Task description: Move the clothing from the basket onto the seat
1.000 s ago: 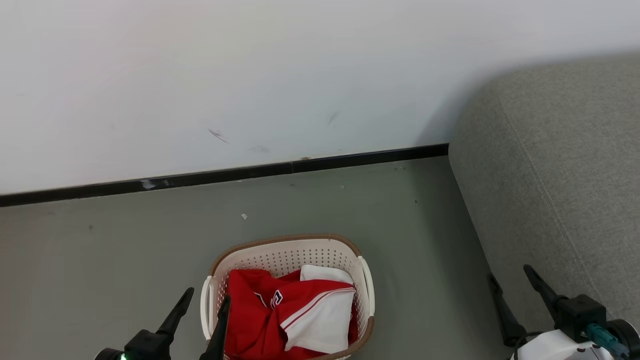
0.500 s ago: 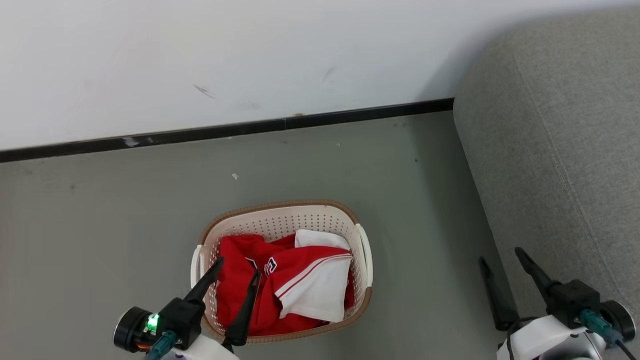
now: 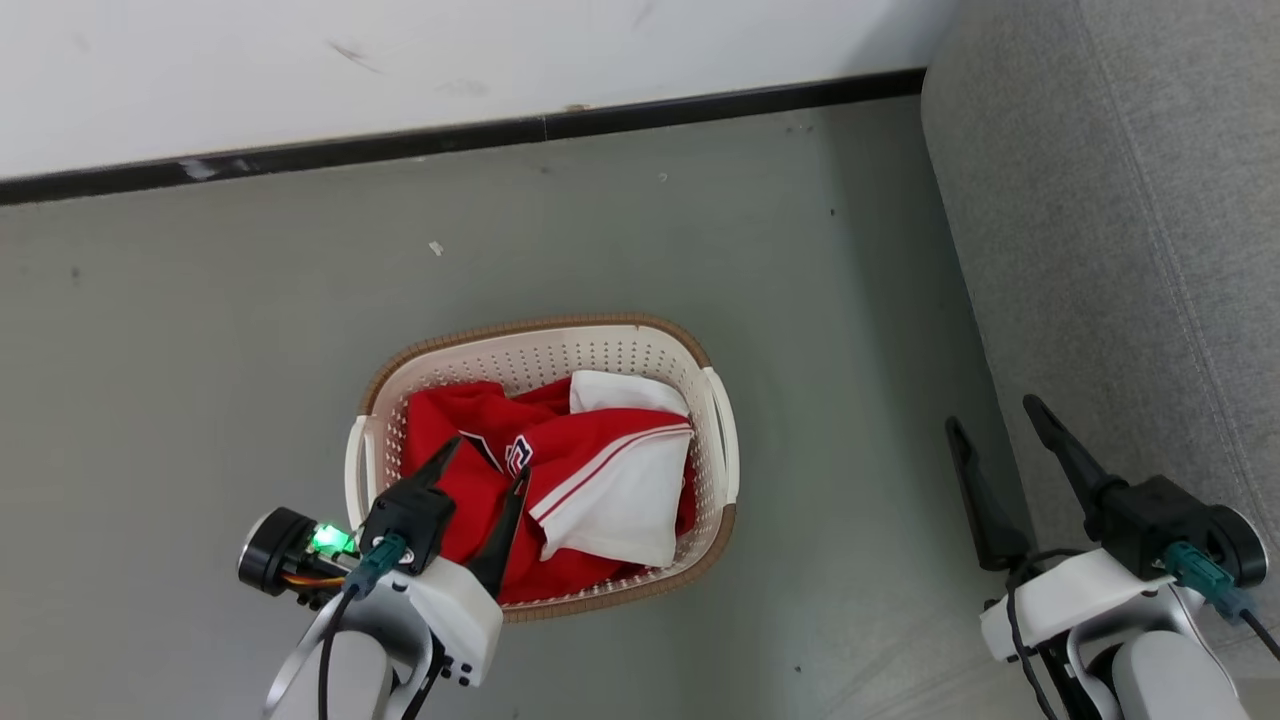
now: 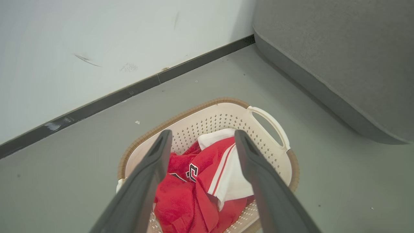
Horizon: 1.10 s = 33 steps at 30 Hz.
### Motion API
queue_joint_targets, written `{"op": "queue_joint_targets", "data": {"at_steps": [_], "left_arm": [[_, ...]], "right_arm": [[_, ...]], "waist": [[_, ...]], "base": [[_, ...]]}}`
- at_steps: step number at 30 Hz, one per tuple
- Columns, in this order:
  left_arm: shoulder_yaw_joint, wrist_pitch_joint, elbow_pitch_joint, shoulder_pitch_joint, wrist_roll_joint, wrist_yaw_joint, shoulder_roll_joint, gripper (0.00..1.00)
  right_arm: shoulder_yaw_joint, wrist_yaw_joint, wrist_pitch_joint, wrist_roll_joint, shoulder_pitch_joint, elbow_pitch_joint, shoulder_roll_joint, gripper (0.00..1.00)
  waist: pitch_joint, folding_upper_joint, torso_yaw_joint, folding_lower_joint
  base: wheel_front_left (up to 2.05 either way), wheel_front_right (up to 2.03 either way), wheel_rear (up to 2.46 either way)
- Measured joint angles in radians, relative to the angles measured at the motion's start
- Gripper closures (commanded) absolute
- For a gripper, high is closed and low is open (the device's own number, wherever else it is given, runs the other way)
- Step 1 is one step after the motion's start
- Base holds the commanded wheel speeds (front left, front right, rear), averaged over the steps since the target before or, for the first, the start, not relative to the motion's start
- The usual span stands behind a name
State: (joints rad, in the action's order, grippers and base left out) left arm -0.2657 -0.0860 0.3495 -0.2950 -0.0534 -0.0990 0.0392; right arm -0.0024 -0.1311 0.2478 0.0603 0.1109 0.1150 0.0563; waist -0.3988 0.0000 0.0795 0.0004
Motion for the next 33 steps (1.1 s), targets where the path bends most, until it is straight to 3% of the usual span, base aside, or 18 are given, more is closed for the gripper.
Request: {"op": "queue_joint_targets", "data": {"at_steps": [5, 20, 33], "left_arm": [[0.000, 0.062, 0.037, -0.073, 0.023, 0.030, -0.001, 0.00], [0.010, 0.206, 0.143, -0.255, 0.056, 0.055, -0.001, 0.00], [0.043, 0.230, 0.201, -0.332, 0.051, 0.070, 0.008, 0.00]], "right_arm": [[0.008, 0.000, 0.000, -0.009, 0.037, -0.007, -0.001, 0.00], [0.027, 0.000, 0.000, -0.021, 0.145, -0.035, -0.004, 0.00], [0.053, 0.000, 0.000, -0.035, 0.226, -0.040, -0.006, 0.00]], "waist": [[-0.061, 0.0000, 0.010, 0.0000], [-0.227, 0.0000, 0.057, -0.0001], [-0.337, 0.0000, 0.100, -0.0001]], "base": [[0.00, 0.00, 0.00], [0.00, 0.00, 0.00], [0.00, 0.00, 0.00]]}}
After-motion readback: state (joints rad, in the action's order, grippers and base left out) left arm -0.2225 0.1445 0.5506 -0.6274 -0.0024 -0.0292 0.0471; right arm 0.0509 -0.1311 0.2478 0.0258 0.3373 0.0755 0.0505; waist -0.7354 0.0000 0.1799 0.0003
